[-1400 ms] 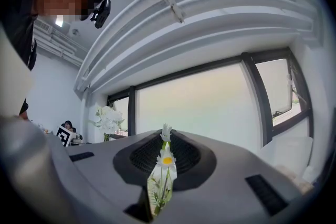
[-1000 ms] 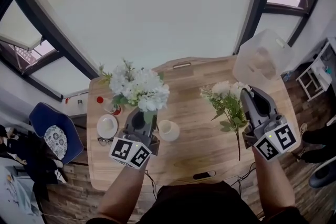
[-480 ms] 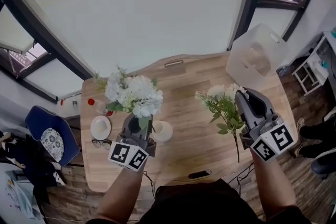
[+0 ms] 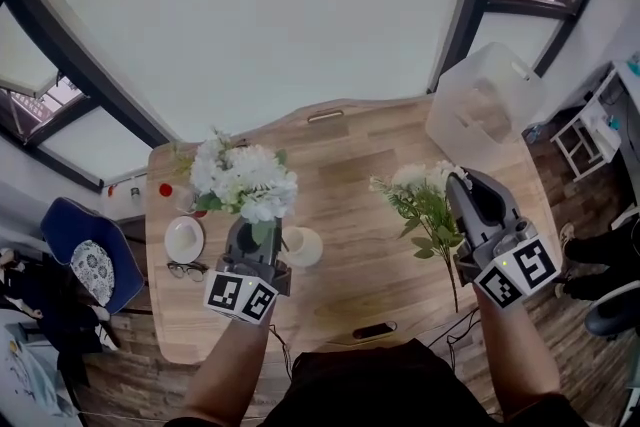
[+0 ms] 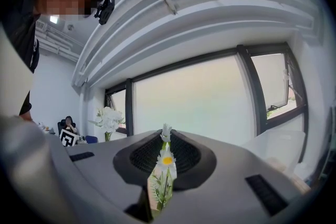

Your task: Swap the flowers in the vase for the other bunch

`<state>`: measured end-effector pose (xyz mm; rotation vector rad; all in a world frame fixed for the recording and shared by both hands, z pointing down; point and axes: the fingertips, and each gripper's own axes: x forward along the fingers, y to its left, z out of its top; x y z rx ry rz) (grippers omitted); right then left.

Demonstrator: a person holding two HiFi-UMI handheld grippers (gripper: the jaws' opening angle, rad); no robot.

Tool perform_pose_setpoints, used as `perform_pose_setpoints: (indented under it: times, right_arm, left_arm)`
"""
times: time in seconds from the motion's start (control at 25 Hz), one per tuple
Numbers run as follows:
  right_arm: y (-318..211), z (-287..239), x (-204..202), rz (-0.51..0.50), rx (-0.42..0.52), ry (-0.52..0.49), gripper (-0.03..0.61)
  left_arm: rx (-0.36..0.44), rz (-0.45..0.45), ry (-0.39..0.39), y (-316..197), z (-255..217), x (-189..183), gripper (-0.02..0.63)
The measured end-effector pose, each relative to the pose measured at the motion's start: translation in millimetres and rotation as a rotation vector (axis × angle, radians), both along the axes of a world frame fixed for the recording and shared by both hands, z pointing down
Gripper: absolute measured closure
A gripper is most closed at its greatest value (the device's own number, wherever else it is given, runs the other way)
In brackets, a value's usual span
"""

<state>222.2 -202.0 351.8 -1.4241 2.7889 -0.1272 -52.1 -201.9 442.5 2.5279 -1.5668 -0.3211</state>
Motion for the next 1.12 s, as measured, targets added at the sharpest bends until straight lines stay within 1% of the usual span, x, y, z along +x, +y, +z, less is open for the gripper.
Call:
perform_pose_setpoints:
  times: [0.24, 0.56, 0.8, 1.0, 1.12]
  right_arm:
    - [0, 4, -3, 0.000, -0.011, 0.015, 0.517]
    - [1, 2, -8, -0.006, -0.002, 0.030, 0.517]
    - [2, 4, -9, -0.014, -0.007, 0.042, 0.517]
    - [4, 5, -15, -0.034, -0.014, 0.048, 0.517]
    - [5, 4, -16, -0.042, -0.011, 0.046, 0.517]
  left_arm:
    - [-0.030, -0.014, -0.003, 5, 16, -4, 0.594]
    - [-0.047, -0.045, -0.045, 11, 36, -7, 0.594]
    - [-0.079, -0.040, -0.074, 16, 54, -1, 0.582]
    - [-0.141, -0.037, -0.096, 19, 71, 2, 0.544]
    - [-0.189, -0.029, -0.130, 21, 82, 6, 0.525]
